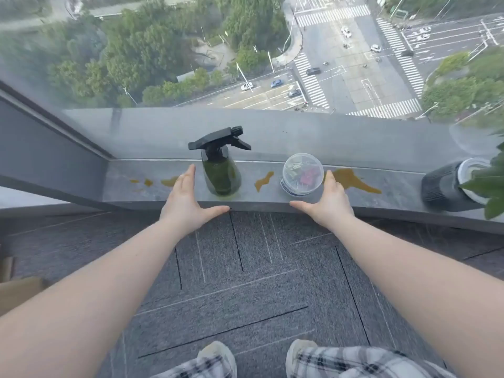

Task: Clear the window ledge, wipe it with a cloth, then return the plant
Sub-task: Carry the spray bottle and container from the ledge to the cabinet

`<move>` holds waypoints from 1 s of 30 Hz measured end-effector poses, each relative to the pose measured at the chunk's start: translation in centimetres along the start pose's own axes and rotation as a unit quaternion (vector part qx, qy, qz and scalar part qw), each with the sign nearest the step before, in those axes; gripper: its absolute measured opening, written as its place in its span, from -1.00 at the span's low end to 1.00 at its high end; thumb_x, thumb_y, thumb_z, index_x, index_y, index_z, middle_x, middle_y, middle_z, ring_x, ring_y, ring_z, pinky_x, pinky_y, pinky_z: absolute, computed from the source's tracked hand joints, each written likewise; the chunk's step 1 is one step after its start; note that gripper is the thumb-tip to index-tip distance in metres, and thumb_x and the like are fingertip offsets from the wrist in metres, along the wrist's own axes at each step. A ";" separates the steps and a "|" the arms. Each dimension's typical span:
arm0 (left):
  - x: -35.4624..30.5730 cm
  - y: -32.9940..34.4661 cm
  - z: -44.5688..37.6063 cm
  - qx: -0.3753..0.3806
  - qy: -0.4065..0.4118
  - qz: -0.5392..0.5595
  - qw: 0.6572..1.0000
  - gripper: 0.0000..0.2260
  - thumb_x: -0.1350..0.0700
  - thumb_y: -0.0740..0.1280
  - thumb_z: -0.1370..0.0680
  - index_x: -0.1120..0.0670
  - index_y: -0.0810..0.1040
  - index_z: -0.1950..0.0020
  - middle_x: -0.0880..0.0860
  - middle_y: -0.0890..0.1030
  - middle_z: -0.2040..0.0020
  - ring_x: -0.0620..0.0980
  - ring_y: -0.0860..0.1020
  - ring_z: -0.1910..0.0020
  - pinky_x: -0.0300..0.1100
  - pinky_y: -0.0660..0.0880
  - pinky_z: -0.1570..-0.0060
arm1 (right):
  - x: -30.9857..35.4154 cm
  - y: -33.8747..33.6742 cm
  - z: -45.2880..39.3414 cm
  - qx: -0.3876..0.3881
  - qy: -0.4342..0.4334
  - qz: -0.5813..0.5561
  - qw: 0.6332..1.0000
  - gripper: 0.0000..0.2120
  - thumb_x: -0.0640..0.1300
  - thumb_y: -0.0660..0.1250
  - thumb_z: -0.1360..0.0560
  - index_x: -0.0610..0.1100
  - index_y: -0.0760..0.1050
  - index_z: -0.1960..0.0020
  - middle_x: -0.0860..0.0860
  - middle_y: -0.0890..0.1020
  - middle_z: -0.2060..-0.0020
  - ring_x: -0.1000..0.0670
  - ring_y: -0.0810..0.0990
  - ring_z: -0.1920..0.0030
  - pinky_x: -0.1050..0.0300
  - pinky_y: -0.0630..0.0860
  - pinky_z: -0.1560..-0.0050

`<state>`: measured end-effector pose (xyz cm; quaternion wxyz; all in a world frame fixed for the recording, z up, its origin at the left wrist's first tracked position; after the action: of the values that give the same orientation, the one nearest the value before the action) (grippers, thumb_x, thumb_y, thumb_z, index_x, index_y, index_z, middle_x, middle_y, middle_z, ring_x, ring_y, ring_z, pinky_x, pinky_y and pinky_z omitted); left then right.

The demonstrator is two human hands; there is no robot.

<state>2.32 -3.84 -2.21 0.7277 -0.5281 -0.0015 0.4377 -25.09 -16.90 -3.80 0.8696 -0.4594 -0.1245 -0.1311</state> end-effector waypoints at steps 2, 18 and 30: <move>0.1 1.2 -1.7 -0.016 0.003 0.041 0.999 0.07 -0.27 0.52 -0.26 -0.02 -0.04 -0.57 0.00 0.17 -0.55 0.00 0.15 -0.52 0.06 0.23 -0.45 | 0.1 0.8 -1.6 -0.027 -0.015 -0.021 0.999 0.17 0.25 0.53 -0.25 -0.10 -0.11 -0.58 -0.12 0.17 -0.51 -0.13 0.17 -0.51 -0.06 0.20 -0.47; -0.7 2.7 -6.4 -0.096 -0.027 0.226 0.969 -0.40 -0.04 0.59 -0.28 -0.07 0.39 -0.22 -0.05 0.55 -0.16 0.05 0.50 -0.21 0.02 0.48 -0.22 | 1.9 3.7 -5.7 -0.093 -0.007 -0.005 0.996 0.02 0.24 0.45 -0.35 -0.07 -0.06 -0.56 -0.17 0.06 -0.50 -0.24 0.13 -0.47 -0.07 0.20 -0.42; -2.4 -1.8 -1.8 -0.064 -0.051 0.253 0.964 -0.45 -0.02 0.61 -0.25 -0.07 0.44 -0.14 -0.07 0.60 -0.08 0.02 0.56 -0.11 0.03 0.51 -0.17 | 3.3 -1.0 -0.6 -0.041 -0.024 -0.004 0.999 -0.01 0.23 0.48 -0.32 -0.03 0.03 -0.55 -0.13 0.10 -0.48 -0.20 0.16 -0.46 -0.04 0.23 -0.41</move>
<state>2.85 -6.81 -0.50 0.5570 -0.5337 0.0669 0.6328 -22.30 -18.26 -2.27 0.8461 -0.4975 -0.1414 -0.1285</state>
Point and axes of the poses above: each hand's wrist, its own z-axis away from the middle knuckle, its own y-axis out of the palm, x = y × z, the point moved 5 cm from there along -z, towards the middle knuckle
